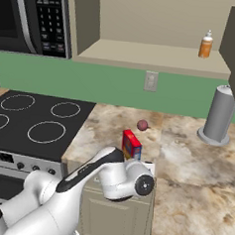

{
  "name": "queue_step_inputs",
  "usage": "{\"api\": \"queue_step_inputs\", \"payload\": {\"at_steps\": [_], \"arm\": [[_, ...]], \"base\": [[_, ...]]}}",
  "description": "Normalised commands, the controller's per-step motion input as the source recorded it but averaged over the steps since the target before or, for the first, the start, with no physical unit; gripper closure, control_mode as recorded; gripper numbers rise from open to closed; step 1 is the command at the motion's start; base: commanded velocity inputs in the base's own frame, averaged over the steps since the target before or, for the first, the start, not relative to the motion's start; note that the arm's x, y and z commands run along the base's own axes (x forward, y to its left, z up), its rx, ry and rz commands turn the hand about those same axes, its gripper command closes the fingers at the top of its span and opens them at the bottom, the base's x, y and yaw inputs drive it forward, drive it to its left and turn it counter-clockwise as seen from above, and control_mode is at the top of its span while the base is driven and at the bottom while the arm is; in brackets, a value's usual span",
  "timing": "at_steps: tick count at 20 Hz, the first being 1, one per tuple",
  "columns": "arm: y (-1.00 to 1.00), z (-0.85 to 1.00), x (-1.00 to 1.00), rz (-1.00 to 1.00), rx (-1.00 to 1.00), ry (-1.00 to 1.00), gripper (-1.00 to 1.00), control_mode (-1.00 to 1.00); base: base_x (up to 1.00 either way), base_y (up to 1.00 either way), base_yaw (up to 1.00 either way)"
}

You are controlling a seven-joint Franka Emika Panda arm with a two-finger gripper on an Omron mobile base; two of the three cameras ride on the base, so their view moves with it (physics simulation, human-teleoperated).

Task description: Pick the bar and boxed food from the counter and place them in the cabinets closest to them.

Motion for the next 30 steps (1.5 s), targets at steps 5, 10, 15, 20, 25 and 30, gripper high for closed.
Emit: {"api": "queue_step_inputs", "payload": {"at_steps": [5, 10, 15, 20, 25, 30], "arm": [[0.00, -0.02, 0.04, 0.00, 0.00, -0.04, -1.00, -1.00], [0.00, 0.00, 0.00, 0.00, 0.00, 0.00, -1.00, -1.00], [0.00, 0.04, 0.00, 0.00, 0.00, -0.07, -1.00, -1.00], [0.00, 0.03, 0.00, 0.00, 0.00, -0.10, -1.00, -1.00], [0.00, 0.00, 0.00, 0.00, 0.00, -0.09, -1.00, -1.00], [0.00, 0.03, 0.00, 0.00, 0.00, -0.09, -1.00, -1.00]], "base": [[0.00, 0.00, 0.00], [0.00, 0.00, 0.00], [0.00, 0.00, 0.00], [0.00, 0.00, 0.00], [0.00, 0.00, 0.00], [0.00, 0.00, 0.00]]}}
